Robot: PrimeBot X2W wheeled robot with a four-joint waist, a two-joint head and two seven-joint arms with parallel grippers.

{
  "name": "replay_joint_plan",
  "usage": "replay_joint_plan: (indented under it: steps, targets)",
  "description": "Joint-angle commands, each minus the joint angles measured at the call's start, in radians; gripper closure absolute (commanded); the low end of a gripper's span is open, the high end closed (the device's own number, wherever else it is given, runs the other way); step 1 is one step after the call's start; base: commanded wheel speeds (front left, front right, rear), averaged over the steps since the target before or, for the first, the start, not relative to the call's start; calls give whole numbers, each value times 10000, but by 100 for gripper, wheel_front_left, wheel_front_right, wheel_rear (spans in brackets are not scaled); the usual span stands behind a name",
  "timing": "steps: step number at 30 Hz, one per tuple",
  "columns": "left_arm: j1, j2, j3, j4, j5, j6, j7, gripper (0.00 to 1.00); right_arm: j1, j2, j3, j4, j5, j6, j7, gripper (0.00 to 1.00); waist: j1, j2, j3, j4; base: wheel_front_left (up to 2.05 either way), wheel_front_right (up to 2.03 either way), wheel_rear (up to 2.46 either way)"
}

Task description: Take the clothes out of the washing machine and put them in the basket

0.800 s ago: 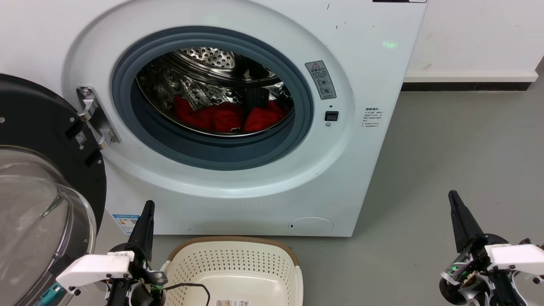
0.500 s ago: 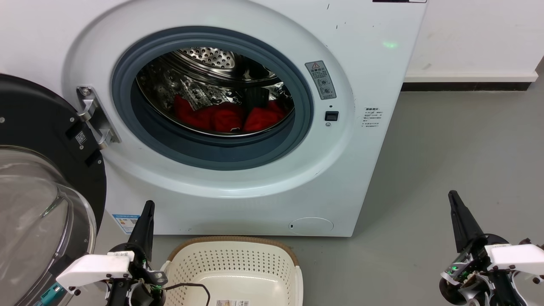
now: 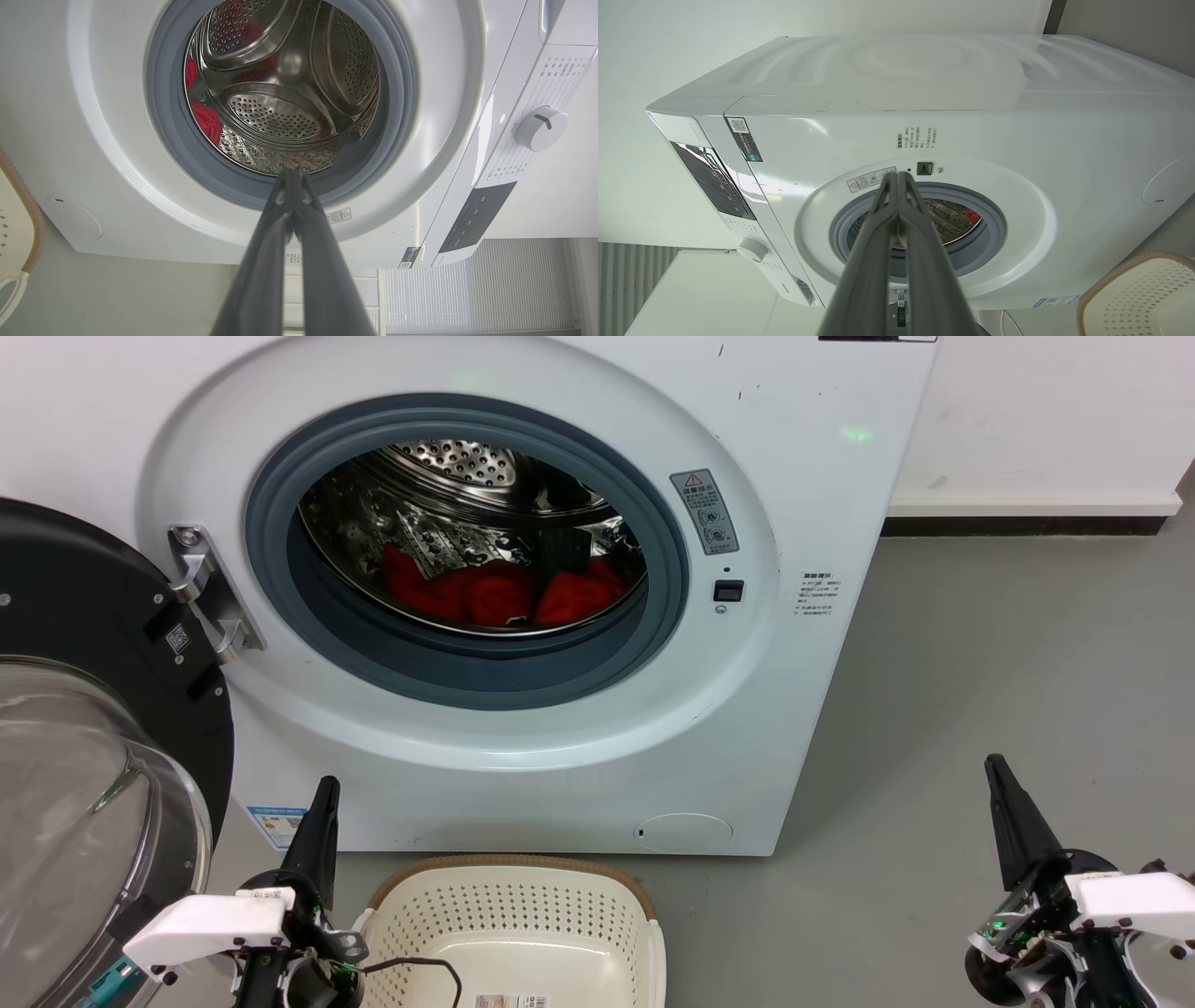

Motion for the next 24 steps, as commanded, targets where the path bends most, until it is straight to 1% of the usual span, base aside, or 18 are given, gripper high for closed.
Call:
replay_joint_plan:
  steps: [1, 8, 9, 12, 24]
  targets:
    - [-60, -18, 27, -7, -21, -12, 20, 100, -119, -48, -4, 15, 38, -3, 7, 100, 0, 0, 0, 0, 0, 0, 0]
    - [-60, -18, 27, -8, -21, -12, 20, 100, -119, -48, -4, 15, 38, -3, 7, 100, 0, 0, 0, 0, 0, 0, 0]
    - [14, 0, -6, 32, 1, 0, -4, 0, 18, 4, 2, 22, -3, 2, -1, 0, 0, 0, 0, 0, 0, 0, 0]
    - [240, -25, -40, 273, 3, 2, -18, 0, 236, 34, 18, 258, -6, -2, -5, 0, 0, 0, 1, 0, 0, 0, 0]
    - [414, -21, -20, -16, 564, 2, -625, 0, 401, 22, 166, 84, -484, -2, -615, 0, 0, 0, 17, -16, 0, 0, 0]
